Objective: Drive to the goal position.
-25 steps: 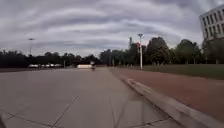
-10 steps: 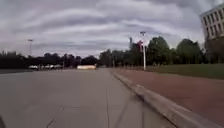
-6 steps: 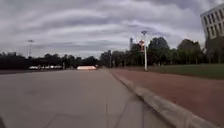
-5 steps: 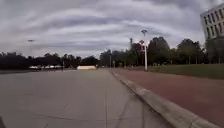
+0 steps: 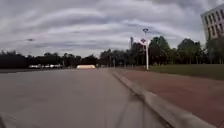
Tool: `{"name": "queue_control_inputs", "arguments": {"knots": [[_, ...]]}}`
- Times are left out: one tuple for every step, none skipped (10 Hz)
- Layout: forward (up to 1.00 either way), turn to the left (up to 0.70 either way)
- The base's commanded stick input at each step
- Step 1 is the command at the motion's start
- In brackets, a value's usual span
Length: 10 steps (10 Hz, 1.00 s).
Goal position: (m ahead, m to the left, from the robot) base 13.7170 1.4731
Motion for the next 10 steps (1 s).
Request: {"name": "queue_control_inputs", "arguments": {"knots": [[0.70, 0.35], [0.70, 0.19], [0.70, 0.00], [0.70, 0.00], [0.70, 0.00], [0.70, 0.00], [0.70, 0.00], [0.70, 0.00], [0.70, 0.00], [0.70, 0.00]]}}
